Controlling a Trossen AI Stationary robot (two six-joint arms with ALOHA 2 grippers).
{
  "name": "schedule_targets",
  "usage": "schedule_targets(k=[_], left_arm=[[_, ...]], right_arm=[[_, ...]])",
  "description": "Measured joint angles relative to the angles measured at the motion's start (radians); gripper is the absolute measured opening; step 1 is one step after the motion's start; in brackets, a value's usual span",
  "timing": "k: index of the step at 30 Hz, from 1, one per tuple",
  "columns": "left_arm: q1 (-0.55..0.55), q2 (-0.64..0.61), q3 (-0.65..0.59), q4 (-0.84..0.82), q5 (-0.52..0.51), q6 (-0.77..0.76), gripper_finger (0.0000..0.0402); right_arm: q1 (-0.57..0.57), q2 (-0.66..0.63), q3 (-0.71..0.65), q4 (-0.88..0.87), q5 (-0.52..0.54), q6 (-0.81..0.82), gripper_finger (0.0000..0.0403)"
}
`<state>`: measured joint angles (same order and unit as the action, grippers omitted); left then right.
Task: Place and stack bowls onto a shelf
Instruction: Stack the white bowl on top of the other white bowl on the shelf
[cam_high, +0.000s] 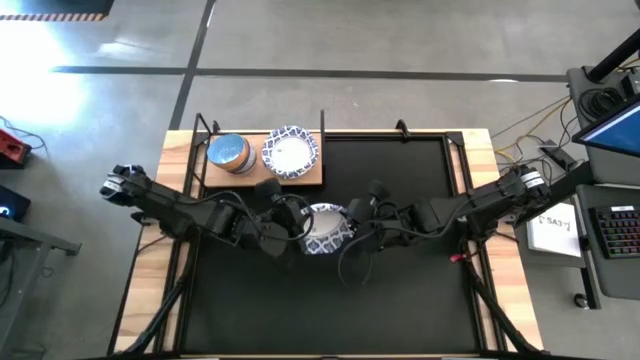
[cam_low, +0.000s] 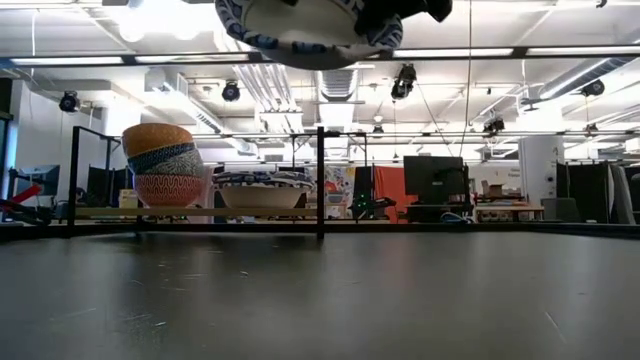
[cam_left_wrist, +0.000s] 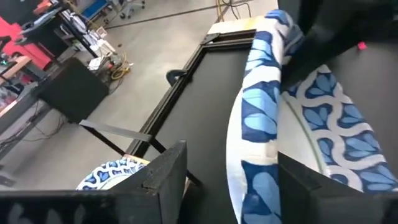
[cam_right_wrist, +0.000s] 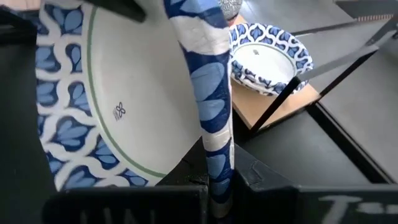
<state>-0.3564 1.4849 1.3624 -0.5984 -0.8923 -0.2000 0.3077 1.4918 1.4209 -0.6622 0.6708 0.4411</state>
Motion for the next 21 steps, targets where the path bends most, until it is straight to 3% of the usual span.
schedule_targets(k=[4,11,16,21], left_arm=[[0.02,0.0,0.001,0.0,0.002,0.0,0.0125],[0.038,0.0,0.002,-0.001,0.079,0.0,0.0014],[0.038,0.0,0.002,-0.005,0.103,0.0,0.0013],[0.051,0.0,0.002,-0.038,0.127,-0.008,0.0003]], right_arm=[[0.0,0.0,0.0,-0.006,-0.01,-0.043,0.0009],[0.0,0.0,0.002,-0.017,-0.04,-0.055,0.0045],[-0.014,-0.001,0.02,-0.024,-0.147,-0.064,0.01],[-0.023,-0.005,0.087,-0.108,-0.154,-0.103,0.0157]])
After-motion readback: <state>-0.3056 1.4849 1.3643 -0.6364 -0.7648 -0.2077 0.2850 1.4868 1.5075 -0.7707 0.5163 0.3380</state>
